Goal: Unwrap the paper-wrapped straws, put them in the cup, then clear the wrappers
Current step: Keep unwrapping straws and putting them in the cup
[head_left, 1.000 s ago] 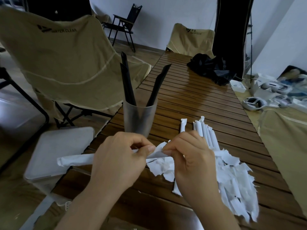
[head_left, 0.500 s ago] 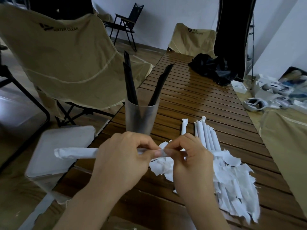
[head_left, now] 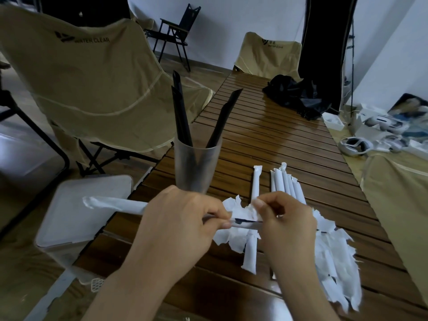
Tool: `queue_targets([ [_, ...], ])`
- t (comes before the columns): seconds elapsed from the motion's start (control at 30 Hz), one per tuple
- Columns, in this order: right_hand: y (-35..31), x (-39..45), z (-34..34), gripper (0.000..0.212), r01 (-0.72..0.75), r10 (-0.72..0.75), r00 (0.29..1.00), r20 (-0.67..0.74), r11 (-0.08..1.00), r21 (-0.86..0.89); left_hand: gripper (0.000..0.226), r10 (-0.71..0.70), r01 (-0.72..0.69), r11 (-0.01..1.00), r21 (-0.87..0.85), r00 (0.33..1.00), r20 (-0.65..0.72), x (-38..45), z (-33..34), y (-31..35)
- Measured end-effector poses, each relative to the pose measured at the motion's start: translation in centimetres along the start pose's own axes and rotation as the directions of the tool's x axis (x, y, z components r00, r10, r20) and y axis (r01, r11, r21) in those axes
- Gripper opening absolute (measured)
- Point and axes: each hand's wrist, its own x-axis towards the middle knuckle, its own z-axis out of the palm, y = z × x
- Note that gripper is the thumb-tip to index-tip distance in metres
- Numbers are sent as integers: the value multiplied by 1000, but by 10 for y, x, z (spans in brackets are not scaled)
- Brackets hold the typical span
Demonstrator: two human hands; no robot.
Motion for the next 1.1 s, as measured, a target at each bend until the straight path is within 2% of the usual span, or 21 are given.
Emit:
queue_targets([
  [0.13,7,12,-16,19,-31,35,998,-61,997,64,16,-39,40,999,-9,999,32,0,-6,-12],
  [0.3,9,11,-12,18,-20,21,998,-56,1000,10,15,-97,97,995,6,993,73,1,-11,-17],
  [0.57,13,19,-20,17,-37,27,965,-261,999,-35,11,-134,133,991,33,990,35,0,-19,-26],
  [0.77,16,19,-16,12,-45,33,967,-251,998,-43,9,-183,181,981,70,983,21,-1,-22,-33],
  [0.93,19,22,-20,11,-45,40,938,-345,999,-5,8,-205,204,977,66,979,-1,-1,-22,-36],
  [1.1,20,22,-18,11,-41,27,940,-340,999,-34,9,-230,229,971,70,973,-6,-2,-24,-41],
])
